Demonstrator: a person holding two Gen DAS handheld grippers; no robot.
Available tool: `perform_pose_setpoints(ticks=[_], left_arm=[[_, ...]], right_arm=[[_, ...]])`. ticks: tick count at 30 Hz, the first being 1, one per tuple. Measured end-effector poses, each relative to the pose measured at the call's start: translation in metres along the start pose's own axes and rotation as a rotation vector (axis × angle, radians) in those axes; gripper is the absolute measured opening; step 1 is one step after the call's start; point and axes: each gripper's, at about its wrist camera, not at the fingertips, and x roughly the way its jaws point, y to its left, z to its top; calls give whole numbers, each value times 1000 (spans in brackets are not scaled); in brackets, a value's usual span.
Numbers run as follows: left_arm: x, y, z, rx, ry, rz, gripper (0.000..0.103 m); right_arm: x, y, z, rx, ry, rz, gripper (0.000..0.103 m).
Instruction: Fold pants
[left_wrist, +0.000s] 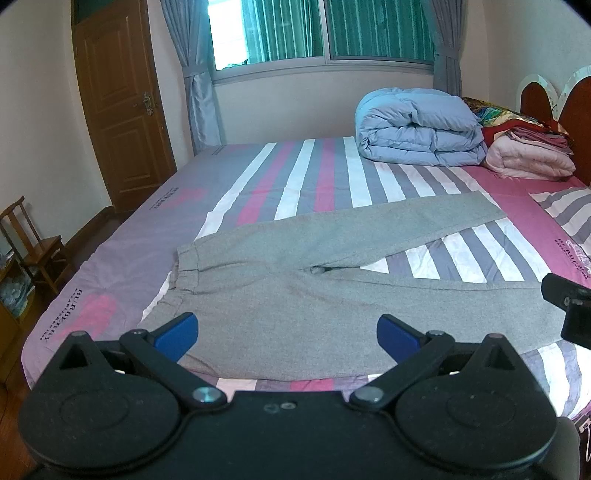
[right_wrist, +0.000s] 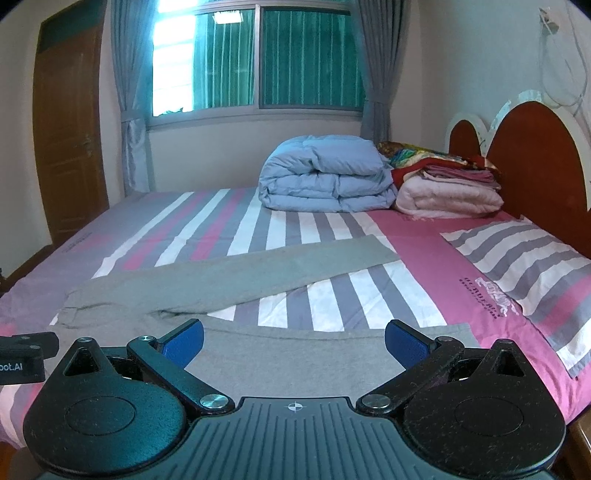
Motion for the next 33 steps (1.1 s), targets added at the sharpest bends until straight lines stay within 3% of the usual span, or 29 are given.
perform_pose_setpoints(ticks=[33], left_arm=[[24,-2,-2,-6,50,7,97]], right_arm=[[16,-1,-4,2,35,16,103]])
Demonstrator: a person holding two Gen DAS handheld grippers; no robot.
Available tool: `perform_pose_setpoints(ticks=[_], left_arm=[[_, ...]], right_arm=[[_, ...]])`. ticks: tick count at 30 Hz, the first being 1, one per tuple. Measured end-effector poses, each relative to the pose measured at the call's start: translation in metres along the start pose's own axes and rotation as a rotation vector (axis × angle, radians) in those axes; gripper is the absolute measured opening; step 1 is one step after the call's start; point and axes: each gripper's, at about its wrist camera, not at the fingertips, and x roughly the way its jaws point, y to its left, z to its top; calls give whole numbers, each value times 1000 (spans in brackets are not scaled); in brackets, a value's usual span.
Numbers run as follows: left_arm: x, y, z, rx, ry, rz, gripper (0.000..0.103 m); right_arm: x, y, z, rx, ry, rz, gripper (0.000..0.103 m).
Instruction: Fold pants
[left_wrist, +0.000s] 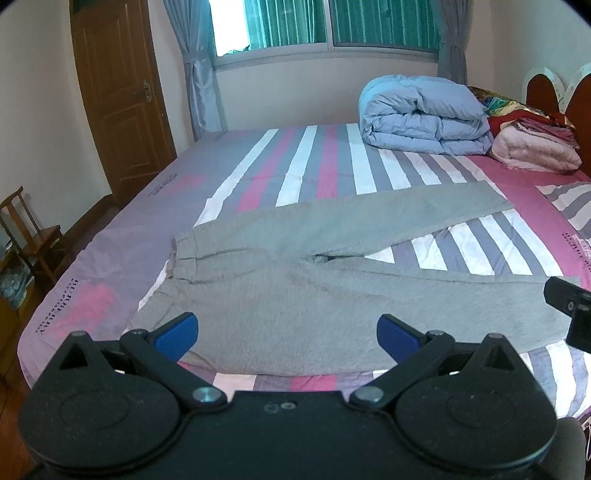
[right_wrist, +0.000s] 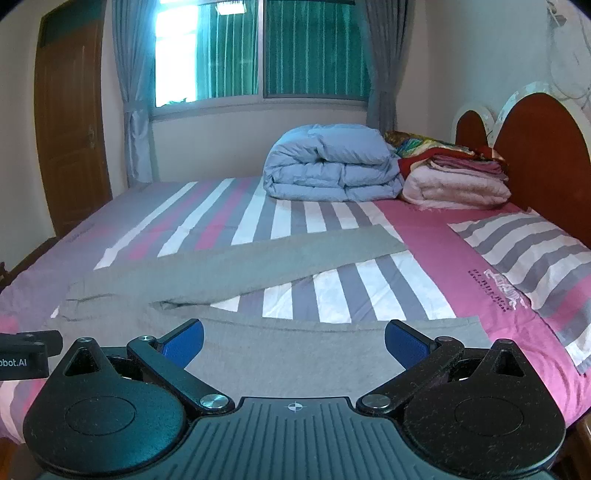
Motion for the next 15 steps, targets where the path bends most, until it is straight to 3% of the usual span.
perform_pose_setpoints(ticks=[9,15], left_arm=[[34,9,10,4,39,15,97],[75,24,22,12,92,5,97]], right_arm=[[29,4,2,-25,40,44,103],[61,15,11,-111,46,106,103]])
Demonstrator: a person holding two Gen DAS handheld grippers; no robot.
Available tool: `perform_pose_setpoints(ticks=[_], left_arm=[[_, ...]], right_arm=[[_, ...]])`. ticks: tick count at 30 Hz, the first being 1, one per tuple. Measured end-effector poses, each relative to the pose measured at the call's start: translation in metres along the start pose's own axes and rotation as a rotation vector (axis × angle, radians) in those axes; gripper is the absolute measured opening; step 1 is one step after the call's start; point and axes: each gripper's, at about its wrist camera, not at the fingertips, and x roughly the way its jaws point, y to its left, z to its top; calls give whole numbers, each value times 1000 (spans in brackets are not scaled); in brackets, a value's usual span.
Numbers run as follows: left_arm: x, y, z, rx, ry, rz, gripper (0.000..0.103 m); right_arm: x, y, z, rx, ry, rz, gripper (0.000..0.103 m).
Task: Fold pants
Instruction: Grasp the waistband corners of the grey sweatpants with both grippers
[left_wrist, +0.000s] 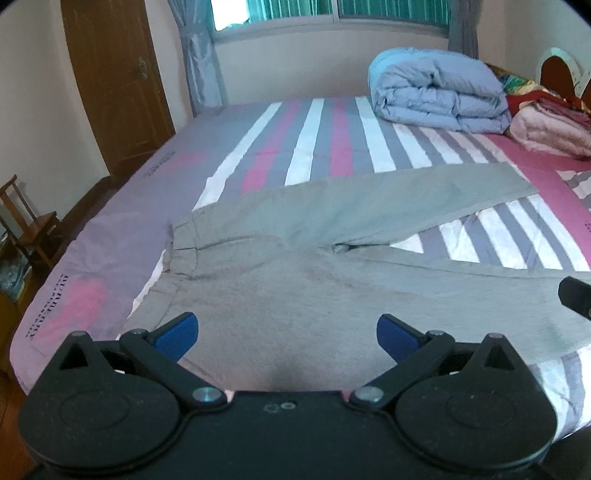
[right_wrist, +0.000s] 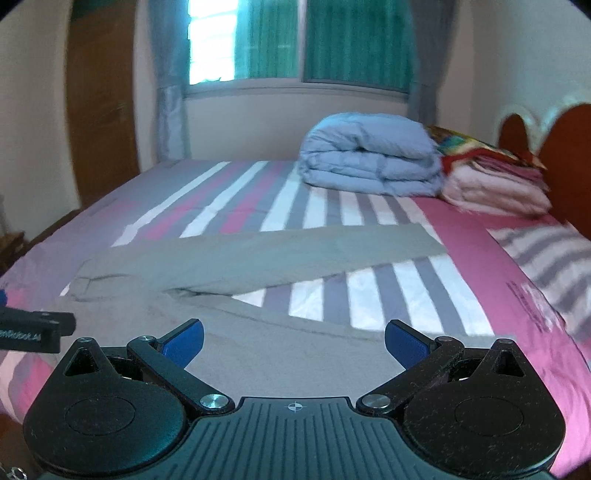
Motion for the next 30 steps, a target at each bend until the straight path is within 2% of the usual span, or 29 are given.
perform_pose_setpoints(ticks=[9,16,19,20,21,23,25,30], left_arm=[[86,38,42,109,36,72,97],[164,85,84,72,96,82,94],[200,99,101,98,126,97,89],[212,104,106,114,137,98,85],[226,108,111,139,145,105,76],[250,116,120,189,174,95,69],[273,125,127,224,207,77,67],[320,147,143,284,219,34,66]], right_arm=[[87,25,25,-239,9,125,103],[180,34,52,-344,87,249,103],[226,34,70,-345,128,290,103],[239,35,76,-352,138,299,103],[256,36,82,-367,147,312,103],[290,40,92,-406,158,335,103],[317,45,99,-455,170,363,103],[397,63,115,-547,238,431,103]])
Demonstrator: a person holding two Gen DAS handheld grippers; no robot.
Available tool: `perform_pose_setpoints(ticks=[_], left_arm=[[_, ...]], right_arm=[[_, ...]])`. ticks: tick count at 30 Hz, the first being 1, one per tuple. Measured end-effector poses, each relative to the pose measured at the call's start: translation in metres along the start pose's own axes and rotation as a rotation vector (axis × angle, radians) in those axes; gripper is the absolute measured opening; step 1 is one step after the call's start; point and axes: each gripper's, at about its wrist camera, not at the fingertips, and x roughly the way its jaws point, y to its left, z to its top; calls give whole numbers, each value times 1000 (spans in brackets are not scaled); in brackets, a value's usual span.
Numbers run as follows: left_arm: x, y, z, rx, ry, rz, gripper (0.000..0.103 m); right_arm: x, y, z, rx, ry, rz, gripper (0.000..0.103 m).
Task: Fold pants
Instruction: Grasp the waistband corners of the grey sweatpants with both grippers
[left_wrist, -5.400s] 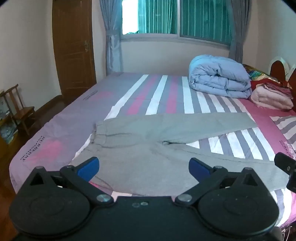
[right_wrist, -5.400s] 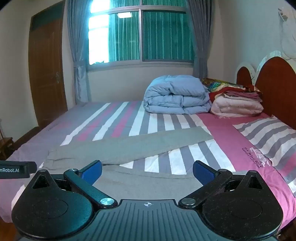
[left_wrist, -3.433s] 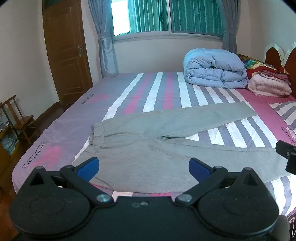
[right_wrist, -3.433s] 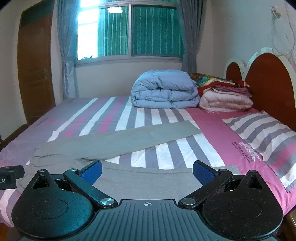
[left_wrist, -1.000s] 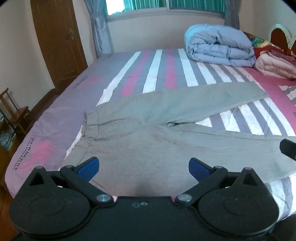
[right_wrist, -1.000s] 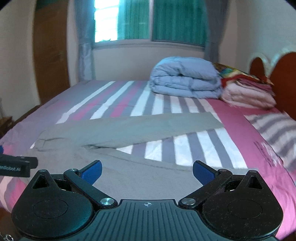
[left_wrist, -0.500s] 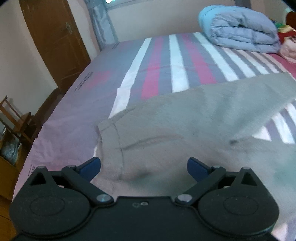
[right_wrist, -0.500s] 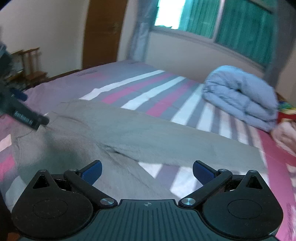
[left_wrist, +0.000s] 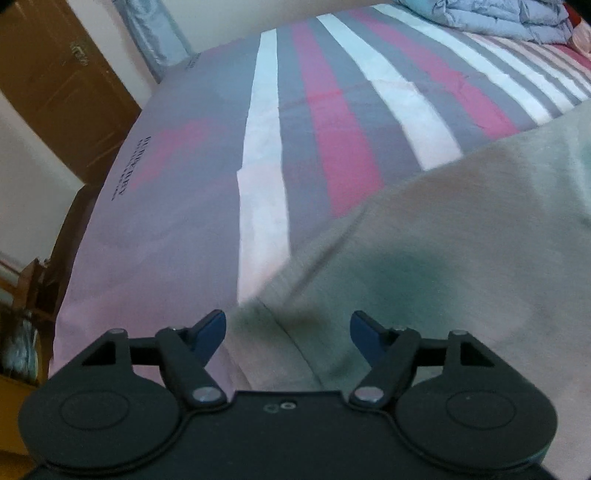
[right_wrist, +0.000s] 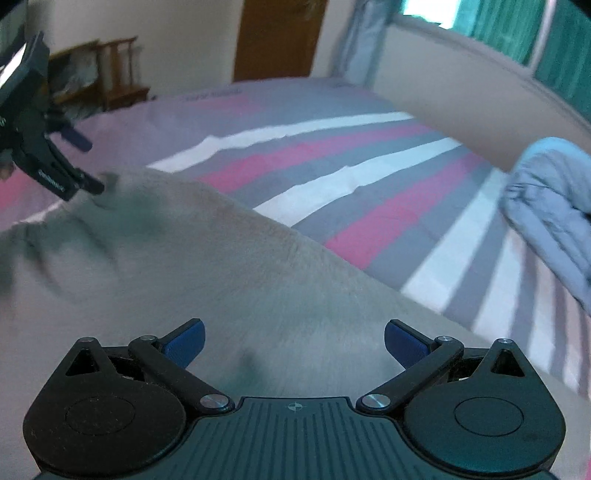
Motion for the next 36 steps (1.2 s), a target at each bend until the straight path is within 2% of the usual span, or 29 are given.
perform_pose_setpoints(ticks=[3,6,7,11,13,14,15,16,18,19,20,22,23,24,25,26,28,31,36], left_arm=[[25,11,9,36,20,-29,65],[47,17,14,64,46,-87,66],[55,19,16,71,53,-107,68],[75,24,14,84,60,-138,86],[81,28,12,81,70,-168,86],[83,30,11,67,76,-187,83],[85,33,10,47,85,-215,76],[86,37,11,26,93,-245,72],[83,40,10,0,98,-299,51],[82,39,10,-4,96,-313,47],[81,38,9,-6,94,-315,45],[76,34,8,-5,92,-306,40],[74,33,8,-8,88,-302,34],[71,33,7,-12,80,-296,25],[70,33,4,-18,71,-284,20],[66,33,2,-29,62,-265,11],[55,35,-2,-51,41,-229,11],[33,34,-9,-69,-10,-198,11],[-28,29,-22,-66,-106,-151,10]], right_arm=[[36,-18,17,7,28,38,103],[70,-33,35,-17,58,83,92],[80,-36,40,-28,74,96,92],[114,-39,55,-111,111,113,92],[129,-42,59,-130,124,120,91],[137,-45,61,-132,137,123,91],[143,-45,62,-130,150,128,88],[149,-47,63,-125,164,142,78],[156,-51,64,-97,189,184,68],[158,-52,65,-87,189,189,63],[159,-54,66,-80,193,192,61],[159,-54,67,-79,209,213,49],[160,-54,67,-76,218,221,46],[159,-55,67,-78,226,224,34],[159,-54,69,-84,233,220,20],[157,-53,70,-87,235,210,18],[152,-49,71,-96,225,197,6],[130,-35,69,-123,181,156,5],[58,-14,55,-109,59,93,5]])
